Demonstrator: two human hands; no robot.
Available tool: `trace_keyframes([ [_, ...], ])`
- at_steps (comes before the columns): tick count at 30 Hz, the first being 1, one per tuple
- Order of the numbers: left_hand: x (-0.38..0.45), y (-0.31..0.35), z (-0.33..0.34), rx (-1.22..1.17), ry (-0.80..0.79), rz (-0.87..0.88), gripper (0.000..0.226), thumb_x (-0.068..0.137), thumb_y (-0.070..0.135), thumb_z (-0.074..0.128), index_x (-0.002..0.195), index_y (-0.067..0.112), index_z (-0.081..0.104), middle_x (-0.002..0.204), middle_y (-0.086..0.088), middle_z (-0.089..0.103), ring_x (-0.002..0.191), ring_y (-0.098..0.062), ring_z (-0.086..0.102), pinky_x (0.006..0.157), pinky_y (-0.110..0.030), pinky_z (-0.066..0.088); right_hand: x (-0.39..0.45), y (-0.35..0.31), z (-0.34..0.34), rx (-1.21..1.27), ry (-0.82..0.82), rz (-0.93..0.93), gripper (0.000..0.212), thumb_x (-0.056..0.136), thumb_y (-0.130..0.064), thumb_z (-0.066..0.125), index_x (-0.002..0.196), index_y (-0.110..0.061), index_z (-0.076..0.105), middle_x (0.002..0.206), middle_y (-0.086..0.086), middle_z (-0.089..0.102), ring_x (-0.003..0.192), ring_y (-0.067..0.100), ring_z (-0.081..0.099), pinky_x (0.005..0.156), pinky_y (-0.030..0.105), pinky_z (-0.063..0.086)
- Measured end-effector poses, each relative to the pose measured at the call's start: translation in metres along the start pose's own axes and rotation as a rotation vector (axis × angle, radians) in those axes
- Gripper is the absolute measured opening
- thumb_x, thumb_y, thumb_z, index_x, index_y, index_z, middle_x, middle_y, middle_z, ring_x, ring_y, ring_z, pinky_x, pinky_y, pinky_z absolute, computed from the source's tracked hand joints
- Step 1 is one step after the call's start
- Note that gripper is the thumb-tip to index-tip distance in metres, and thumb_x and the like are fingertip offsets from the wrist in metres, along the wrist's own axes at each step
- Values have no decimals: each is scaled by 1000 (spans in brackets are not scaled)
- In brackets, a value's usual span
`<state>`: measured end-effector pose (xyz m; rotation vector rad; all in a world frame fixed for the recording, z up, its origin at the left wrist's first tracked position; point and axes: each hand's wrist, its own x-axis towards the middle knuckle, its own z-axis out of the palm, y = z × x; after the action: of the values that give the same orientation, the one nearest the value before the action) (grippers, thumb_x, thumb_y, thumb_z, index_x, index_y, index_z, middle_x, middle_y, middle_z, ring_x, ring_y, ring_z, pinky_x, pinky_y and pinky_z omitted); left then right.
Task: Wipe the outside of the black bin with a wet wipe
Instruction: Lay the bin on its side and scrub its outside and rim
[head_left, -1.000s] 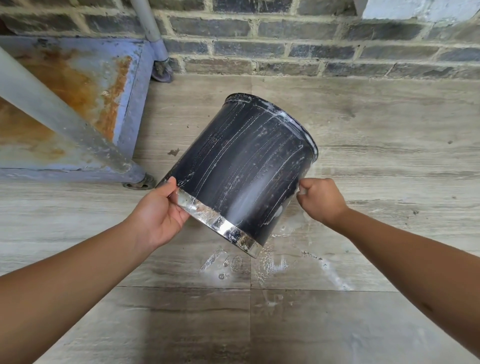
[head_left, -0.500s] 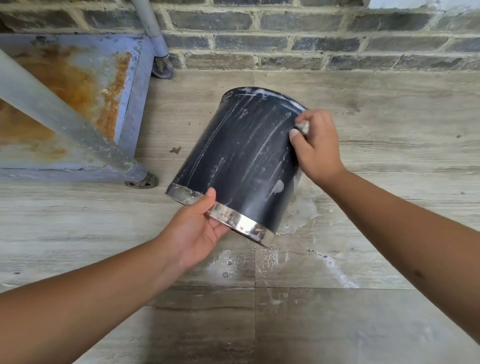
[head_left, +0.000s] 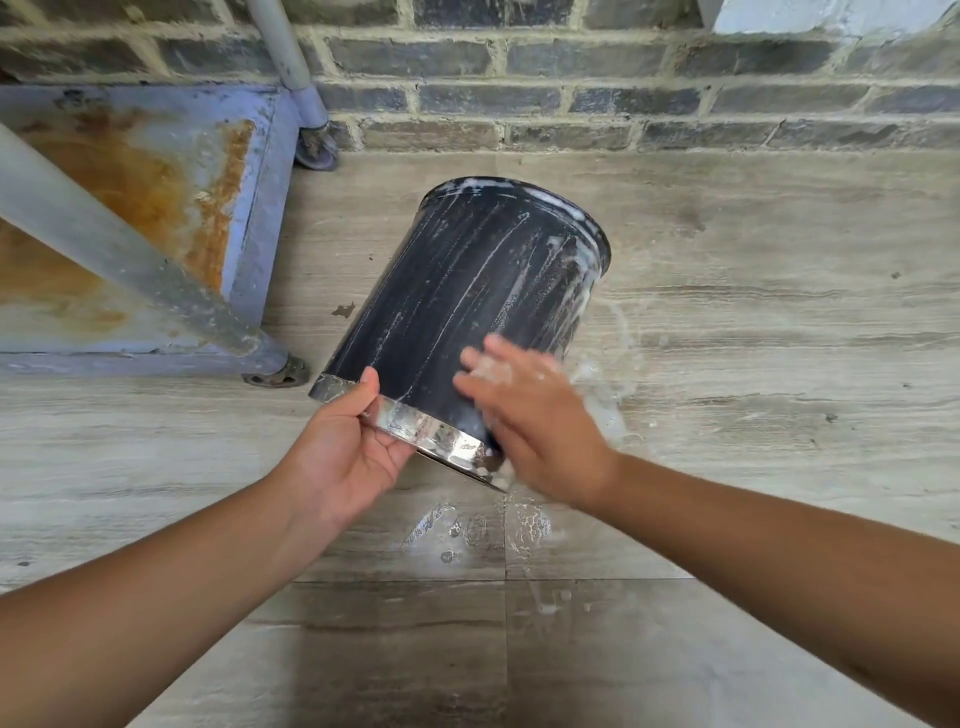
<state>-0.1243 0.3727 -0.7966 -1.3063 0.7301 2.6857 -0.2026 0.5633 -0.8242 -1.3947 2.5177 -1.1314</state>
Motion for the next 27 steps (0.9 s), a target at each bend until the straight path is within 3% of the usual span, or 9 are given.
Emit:
trace_keyframes([
  [3, 0, 1, 2, 9, 29, 22, 30, 71, 25, 68, 87, 4, 54, 69, -12, 69, 67, -22, 73, 65, -37, 63, -20, -19, 13, 23, -74, -212, 39, 91, -2, 52, 126, -18, 58, 134, 7, 59, 133, 27, 45, 102, 48, 38],
  [7, -1, 3, 4, 15, 67, 25, 40, 75, 27, 68, 105, 4, 56, 98, -13, 63, 97, -23, 68, 86, -42, 58, -20, -30, 8, 28, -107, -388, 28, 89, 5, 60, 112, -7, 71, 121, 8, 68, 118, 27, 58, 91, 40, 46],
  [11, -5, 8, 9, -11, 63, 50, 29, 92, 26, 59, 108, 2, 60, 103, -14, 72, 89, -22, 74, 71, -37, 62, -9, -44, -2, 94, -96, -466, 29, 88, 6, 59, 114, -5, 69, 115, 11, 70, 93, 27, 68, 84, 36, 53],
  [13, -7, 13, 12, -24, 69, 69, 23, 95, 24, 57, 103, 4, 62, 109, -13, 72, 93, -21, 73, 77, -39, 60, 3, -48, -12, 142, -72, -379, 32, 92, 0, 54, 121, -12, 63, 104, 7, 72, 85, 20, 69, 72, 30, 56],
  [17, -14, 24, 13, -110, 92, 113, 16, 95, 18, 56, 99, 5, 65, 87, -9, 78, 78, -17, 76, 56, -28, 60, 36, -25, -44, 189, 188, -3, 26, 91, -23, 53, 116, -23, 50, 97, -16, 58, 73, -5, 55, 66, 6, 45],
  [20, -19, 25, 7, -107, 128, 127, 17, 97, 19, 55, 88, 8, 64, 69, -3, 75, 63, -11, 74, 51, -23, 57, 63, 16, -67, 317, 478, 419, 25, 90, -23, 59, 114, -23, 54, 89, -17, 60, 64, -6, 57, 57, 14, 49],
  [23, -20, 25, -4, -74, 157, 120, 20, 98, 22, 53, 106, 7, 65, 102, -5, 76, 93, -11, 73, 86, -25, 57, 86, 47, -69, 282, 650, 609, 20, 94, -22, 57, 113, -17, 61, 75, -17, 58, 54, -9, 49, 54, 13, 41],
  [24, -20, 25, -6, -79, 153, 114, 24, 98, 22, 52, 113, 7, 64, 114, -6, 73, 103, -15, 70, 92, -31, 55, 92, 51, -63, 285, 638, 599, 20, 96, -22, 56, 114, -17, 62, 78, -19, 60, 56, -11, 51, 53, 10, 41],
  [27, -20, 25, -10, -107, 137, 115, 23, 100, 22, 50, 108, 6, 65, 113, -9, 73, 100, -19, 72, 78, -38, 61, 96, 49, -34, 389, 559, 550, 23, 99, -19, 52, 119, -20, 61, 116, -9, 65, 66, 4, 65, 45, 15, 46],
])
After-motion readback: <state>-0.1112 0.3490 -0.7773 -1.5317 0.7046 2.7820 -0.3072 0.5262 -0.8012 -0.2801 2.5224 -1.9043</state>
